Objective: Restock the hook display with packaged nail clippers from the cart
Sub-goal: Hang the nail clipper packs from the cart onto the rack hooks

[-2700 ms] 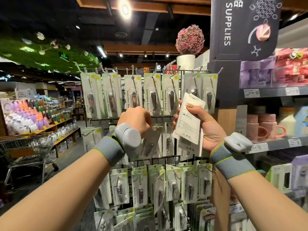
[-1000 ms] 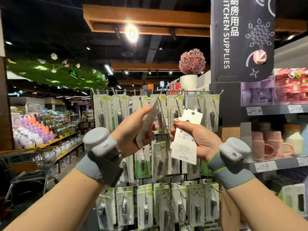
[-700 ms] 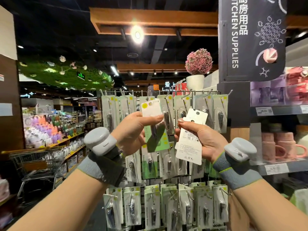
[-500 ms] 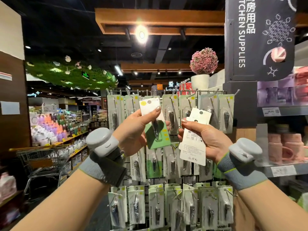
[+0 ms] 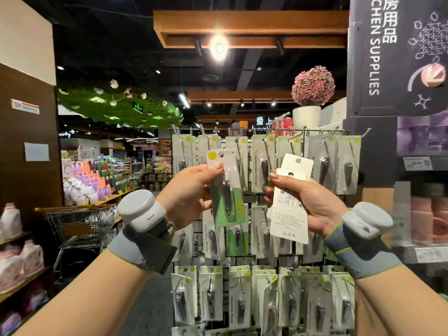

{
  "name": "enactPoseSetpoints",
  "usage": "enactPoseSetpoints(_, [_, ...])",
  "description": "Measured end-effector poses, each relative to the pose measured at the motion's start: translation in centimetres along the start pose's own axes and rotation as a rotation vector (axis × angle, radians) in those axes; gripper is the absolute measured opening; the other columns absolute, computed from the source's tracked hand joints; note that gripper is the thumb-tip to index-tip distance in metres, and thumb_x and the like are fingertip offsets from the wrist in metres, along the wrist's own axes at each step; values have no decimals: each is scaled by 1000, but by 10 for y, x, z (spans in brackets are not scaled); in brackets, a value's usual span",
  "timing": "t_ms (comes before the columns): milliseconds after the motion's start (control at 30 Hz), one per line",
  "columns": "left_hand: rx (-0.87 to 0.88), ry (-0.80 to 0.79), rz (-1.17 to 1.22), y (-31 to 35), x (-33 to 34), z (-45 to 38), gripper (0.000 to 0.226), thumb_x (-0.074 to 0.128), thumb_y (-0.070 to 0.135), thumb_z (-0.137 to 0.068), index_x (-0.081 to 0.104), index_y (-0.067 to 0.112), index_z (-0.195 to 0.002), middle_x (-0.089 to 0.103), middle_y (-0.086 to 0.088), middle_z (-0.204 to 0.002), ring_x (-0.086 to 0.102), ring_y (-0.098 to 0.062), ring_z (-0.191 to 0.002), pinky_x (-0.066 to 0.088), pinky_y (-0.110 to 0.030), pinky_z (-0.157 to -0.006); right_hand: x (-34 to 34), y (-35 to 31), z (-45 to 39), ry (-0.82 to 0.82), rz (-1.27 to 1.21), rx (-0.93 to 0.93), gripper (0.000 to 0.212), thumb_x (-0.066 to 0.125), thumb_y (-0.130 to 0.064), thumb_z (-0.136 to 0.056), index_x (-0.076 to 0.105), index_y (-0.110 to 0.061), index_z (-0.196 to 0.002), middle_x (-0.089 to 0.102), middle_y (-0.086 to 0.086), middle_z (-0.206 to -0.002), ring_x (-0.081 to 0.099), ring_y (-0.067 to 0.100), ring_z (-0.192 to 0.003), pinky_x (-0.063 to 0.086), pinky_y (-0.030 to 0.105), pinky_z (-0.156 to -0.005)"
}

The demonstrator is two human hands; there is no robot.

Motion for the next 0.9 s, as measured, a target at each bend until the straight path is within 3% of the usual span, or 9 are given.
enactPoseSetpoints(133, [60, -8, -4, -2, -5, 3, 9, 56, 12, -88, 65, 8, -91, 65, 0, -79, 57, -11, -69, 45, -27, -73, 3, 2, 1, -49, 28, -1, 19, 63, -1, -67, 62, -2, -86, 64, 10, -64, 65, 17, -51, 58, 30, -54])
enactPoseSetpoints(333, [172, 79, -49, 4, -12, 8, 18, 58, -3, -86, 65, 10, -96, 69, -7, -87, 63, -17, -72, 55, -24, -62, 1, 0, 2, -68, 25, -17, 25, 65, -4, -64, 62, -4, -89, 64, 9, -68, 64, 18, -55, 59, 31, -57])
enactPoseSetpoints(467, [198, 79, -69, 7, -16, 11, 35, 59, -8, -83, 62, 15, -110, 69, -5, -75, 66, -16, -68, 58, -30, -59, -1, -1, 5, -69, 28, -13, 26, 64, -4, -64, 61, -4, -90, 62, 9, -69, 63, 17, -54, 58, 30, -55])
enactPoseSetpoints(600, [235, 158, -140, 4, -17, 14, 24, 65, -6, -81, 65, 13, -96, 66, -10, -76, 63, -18, -65, 55, -25, -52, -4, -2, 8, -44, 51, -7, 24, 64, -6, -65, 62, -6, -89, 63, 9, -68, 64, 18, -54, 54, 28, -47])
enactPoseSetpoints(700, [270, 211, -239, 3, -23, 14, 14, 69, -2, -79, 65, 10, -85, 69, -7, -74, 65, -14, -64, 53, -23, -52, -13, -4, 10, -23, 34, -34, 23, 63, -4, -66, 62, -5, -89, 64, 7, -65, 65, 16, -54, 56, 29, -51])
enactPoseSetpoints(800, [295, 225, -315, 3, -28, 13, 12, 71, -2, -75, 67, 8, -80, 71, -10, -81, 66, -13, -69, 55, -25, -61, -17, -6, 13, -14, 32, -30, 25, 64, -4, -65, 61, -5, -90, 62, 9, -69, 64, 17, -55, 57, 29, -54])
enactPoseSetpoints(900, [277, 186, -286, -1, -25, 11, 12, 71, -7, -72, 69, 1, -82, 70, -7, -72, 65, -7, -61, 54, -16, -58, -20, -3, 14, -15, 55, -14, 26, 65, -5, -66, 61, -5, -91, 61, 11, -72, 64, 17, -56, 58, 30, -56])
Point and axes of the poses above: each hand's wrist, its own z-axis away from the middle knuckle, its own x-axis out of the palm, y = z × x, the point moved 2 cm from there along -z, towards the middle knuckle
